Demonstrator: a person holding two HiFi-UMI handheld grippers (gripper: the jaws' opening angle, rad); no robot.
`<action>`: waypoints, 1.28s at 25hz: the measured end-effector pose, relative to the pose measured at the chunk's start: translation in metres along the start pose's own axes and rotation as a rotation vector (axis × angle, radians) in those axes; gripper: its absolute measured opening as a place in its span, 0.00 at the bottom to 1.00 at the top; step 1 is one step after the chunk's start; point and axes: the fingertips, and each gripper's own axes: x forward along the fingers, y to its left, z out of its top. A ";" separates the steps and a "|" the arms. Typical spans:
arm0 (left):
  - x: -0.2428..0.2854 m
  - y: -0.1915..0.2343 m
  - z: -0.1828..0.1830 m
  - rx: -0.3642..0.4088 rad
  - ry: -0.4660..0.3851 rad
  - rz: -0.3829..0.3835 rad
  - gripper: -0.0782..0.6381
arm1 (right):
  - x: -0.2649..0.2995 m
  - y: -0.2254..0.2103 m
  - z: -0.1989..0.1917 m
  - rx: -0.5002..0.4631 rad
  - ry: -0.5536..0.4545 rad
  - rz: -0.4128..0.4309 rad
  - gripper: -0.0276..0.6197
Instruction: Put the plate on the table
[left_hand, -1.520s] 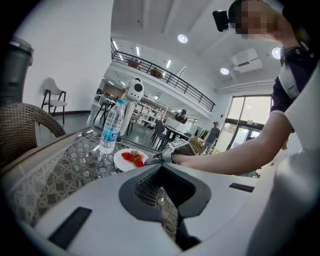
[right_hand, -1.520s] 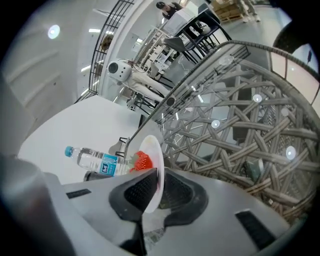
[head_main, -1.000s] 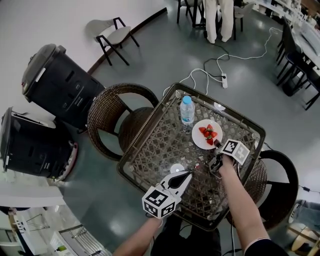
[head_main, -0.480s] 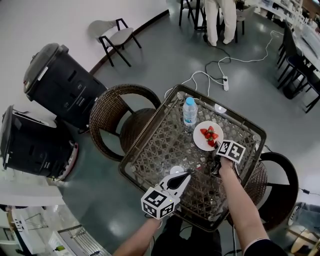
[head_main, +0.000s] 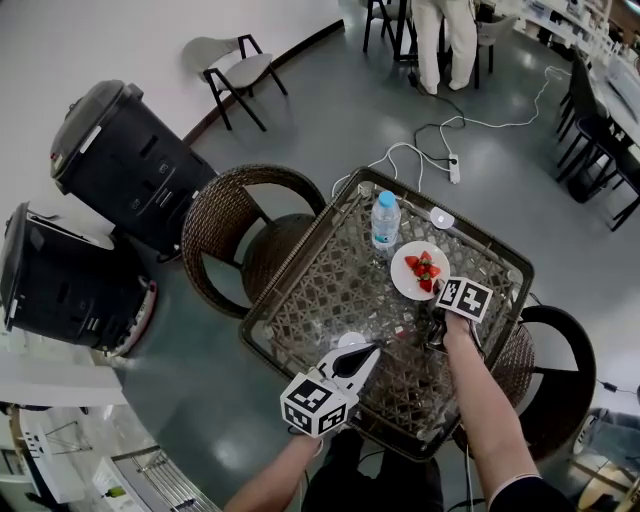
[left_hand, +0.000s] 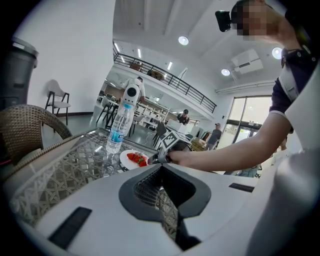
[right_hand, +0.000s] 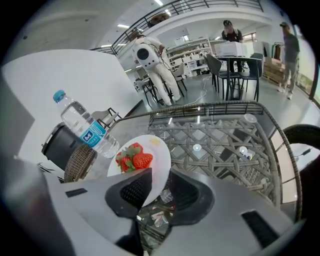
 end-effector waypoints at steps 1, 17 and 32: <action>0.000 0.000 0.000 0.002 -0.001 0.000 0.12 | -0.001 0.000 0.002 -0.005 -0.004 0.000 0.18; 0.006 -0.033 0.031 0.072 -0.031 -0.076 0.12 | -0.143 0.084 0.012 -0.219 -0.279 0.438 0.05; -0.008 -0.083 0.059 0.173 -0.029 -0.145 0.12 | -0.283 0.121 -0.002 -0.508 -0.494 0.477 0.05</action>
